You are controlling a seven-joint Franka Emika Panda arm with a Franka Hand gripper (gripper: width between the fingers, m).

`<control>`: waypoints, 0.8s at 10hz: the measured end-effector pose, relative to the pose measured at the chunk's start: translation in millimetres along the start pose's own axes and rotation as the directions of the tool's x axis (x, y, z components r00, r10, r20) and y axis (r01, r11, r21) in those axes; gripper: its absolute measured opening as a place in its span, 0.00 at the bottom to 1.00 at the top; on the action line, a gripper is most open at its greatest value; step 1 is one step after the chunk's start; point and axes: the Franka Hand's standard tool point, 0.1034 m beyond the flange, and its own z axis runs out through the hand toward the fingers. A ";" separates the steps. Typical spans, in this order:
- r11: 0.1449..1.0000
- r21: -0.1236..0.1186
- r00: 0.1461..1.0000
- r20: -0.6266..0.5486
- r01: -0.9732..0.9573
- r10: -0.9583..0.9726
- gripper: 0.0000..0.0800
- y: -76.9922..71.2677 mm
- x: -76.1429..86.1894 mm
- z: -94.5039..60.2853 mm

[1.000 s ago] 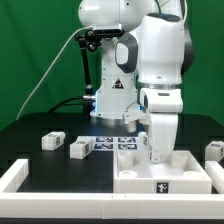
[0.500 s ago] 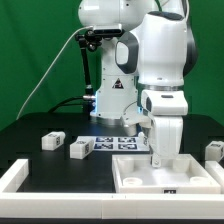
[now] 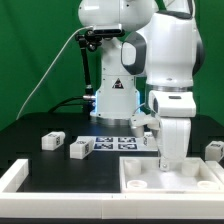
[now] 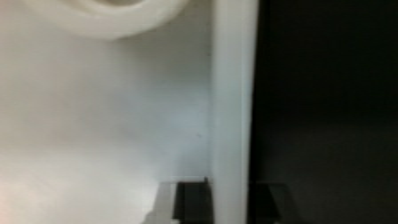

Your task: Assemble one leg

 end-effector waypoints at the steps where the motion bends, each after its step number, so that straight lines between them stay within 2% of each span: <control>1: 1.000 -0.001 1.000 -0.001 0.001 -0.001 0.08 0.9 1.5 0.0; 2: 1.000 -0.001 1.000 0.000 0.000 0.000 0.08 0.9 0.8 0.0; 3: 1.000 -0.001 1.000 0.000 0.000 0.000 0.17 0.8 0.6 0.1; 4: 1.000 -0.001 1.000 0.000 -0.001 0.001 0.17 0.8 0.3 0.1; 5: 1.000 -0.001 1.000 0.000 -0.001 0.001 0.34 0.8 0.2 0.1; 6: 1.000 -0.001 1.000 0.000 -0.001 0.001 0.59 0.8 0.2 0.2; 7: 1.000 -0.001 1.000 0.000 -0.001 0.001 0.59 0.8 0.1 0.2; 8: 1.000 -0.001 1.000 0.000 -0.001 0.001 0.73 0.8 0.1 0.2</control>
Offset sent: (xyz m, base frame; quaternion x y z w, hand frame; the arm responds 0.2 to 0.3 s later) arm 0.0000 0.0000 0.0000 0.0000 0.0000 0.0000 1.0000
